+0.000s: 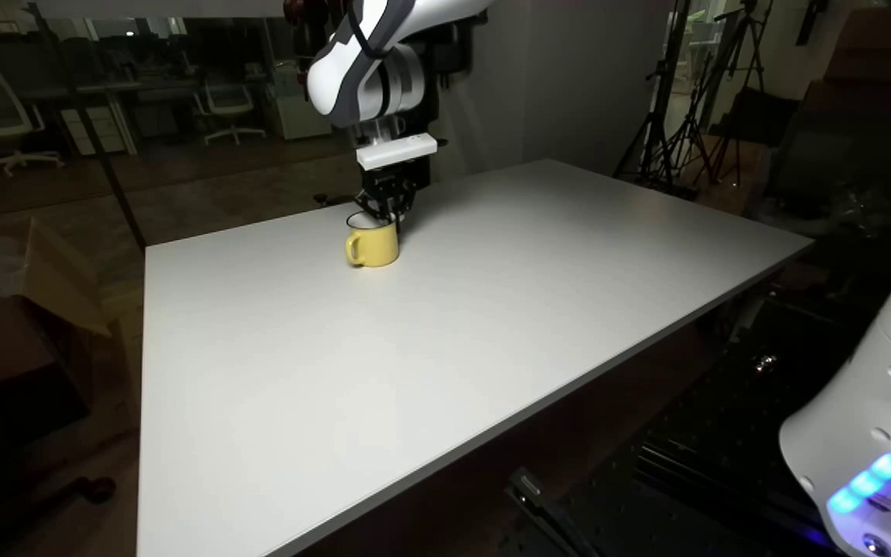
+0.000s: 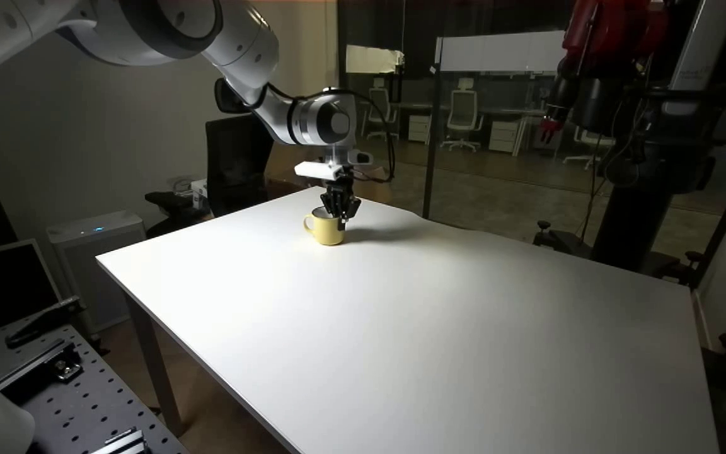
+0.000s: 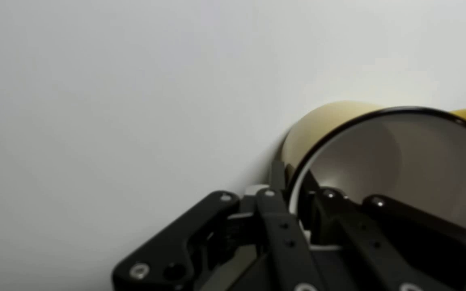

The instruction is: Move the cup to the left

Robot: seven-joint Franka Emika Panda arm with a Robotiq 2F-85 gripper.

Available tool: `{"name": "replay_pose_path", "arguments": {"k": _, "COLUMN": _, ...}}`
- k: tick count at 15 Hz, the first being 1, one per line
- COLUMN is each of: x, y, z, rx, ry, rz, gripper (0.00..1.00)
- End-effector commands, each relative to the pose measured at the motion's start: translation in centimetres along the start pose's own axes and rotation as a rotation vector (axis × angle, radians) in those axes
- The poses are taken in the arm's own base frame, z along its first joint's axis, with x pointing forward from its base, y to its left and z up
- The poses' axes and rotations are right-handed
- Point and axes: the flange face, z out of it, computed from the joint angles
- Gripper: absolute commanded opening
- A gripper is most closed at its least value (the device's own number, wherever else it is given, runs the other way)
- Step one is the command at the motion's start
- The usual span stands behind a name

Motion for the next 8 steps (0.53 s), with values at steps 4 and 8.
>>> {"name": "replay_pose_path", "arguments": {"k": 4, "x": -2.28, "y": -1.52, "z": 2.53, "rx": -0.002, "ry": -0.016, "rz": -0.041, "gripper": 0.03}}
{"name": "replay_pose_path", "arguments": {"k": 8, "x": -2.67, "y": -1.5, "z": 2.54, "rx": 0.011, "ry": -0.019, "rz": -0.06, "gripper": 0.36}}
